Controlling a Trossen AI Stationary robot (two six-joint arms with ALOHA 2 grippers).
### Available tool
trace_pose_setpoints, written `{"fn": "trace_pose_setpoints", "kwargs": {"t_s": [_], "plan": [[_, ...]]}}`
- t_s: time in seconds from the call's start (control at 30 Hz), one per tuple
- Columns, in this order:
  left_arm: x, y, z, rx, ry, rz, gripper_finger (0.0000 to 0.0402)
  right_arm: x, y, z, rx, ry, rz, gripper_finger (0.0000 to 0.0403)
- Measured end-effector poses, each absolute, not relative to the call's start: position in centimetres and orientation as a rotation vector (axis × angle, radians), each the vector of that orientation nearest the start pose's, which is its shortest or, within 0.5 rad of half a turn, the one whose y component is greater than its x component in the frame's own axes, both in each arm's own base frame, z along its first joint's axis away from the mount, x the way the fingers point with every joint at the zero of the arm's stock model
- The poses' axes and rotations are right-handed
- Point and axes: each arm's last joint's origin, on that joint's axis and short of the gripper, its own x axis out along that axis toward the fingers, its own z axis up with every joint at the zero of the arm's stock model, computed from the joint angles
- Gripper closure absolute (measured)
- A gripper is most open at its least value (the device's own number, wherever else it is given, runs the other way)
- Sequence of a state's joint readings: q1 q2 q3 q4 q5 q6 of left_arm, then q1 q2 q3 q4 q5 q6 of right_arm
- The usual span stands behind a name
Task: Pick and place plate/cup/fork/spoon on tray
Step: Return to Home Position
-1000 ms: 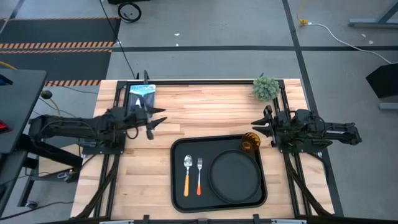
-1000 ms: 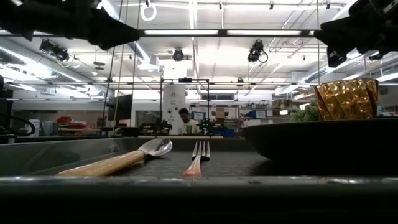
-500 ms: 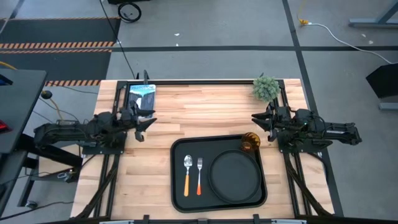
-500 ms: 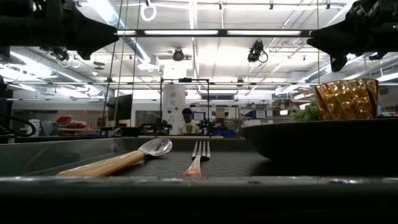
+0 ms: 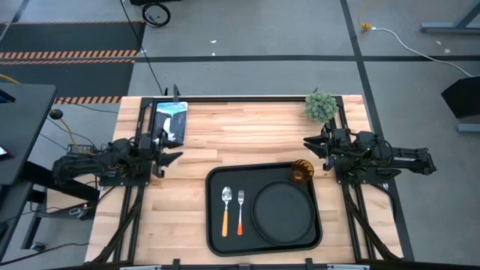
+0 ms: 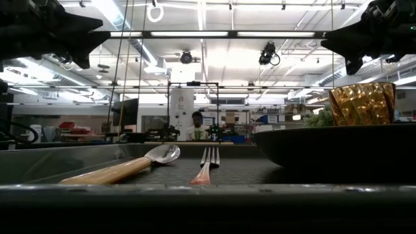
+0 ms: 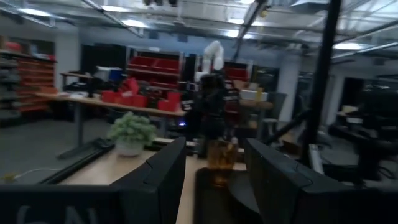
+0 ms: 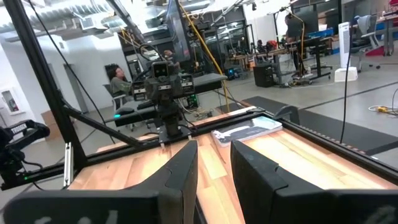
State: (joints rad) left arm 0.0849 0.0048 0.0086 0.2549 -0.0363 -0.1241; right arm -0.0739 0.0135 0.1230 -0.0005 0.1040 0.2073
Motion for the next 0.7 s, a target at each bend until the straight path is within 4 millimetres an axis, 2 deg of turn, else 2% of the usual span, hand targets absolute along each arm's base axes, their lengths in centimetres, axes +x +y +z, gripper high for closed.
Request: {"fn": "trace_pose_setpoints", "kwargs": {"t_s": [0.2,0.7], "plan": [[9.31,0.72,19.30,-0.106,-0.291,0.042,0.0230,8.84,-0.96,20.47,0.208,-0.135,-0.164,0.0300],[9.43,0.75,19.06,-0.149,-0.266,0.039,0.0230,8.83,-0.95,20.54,0.208,-0.142,-0.163,0.0300]]}}
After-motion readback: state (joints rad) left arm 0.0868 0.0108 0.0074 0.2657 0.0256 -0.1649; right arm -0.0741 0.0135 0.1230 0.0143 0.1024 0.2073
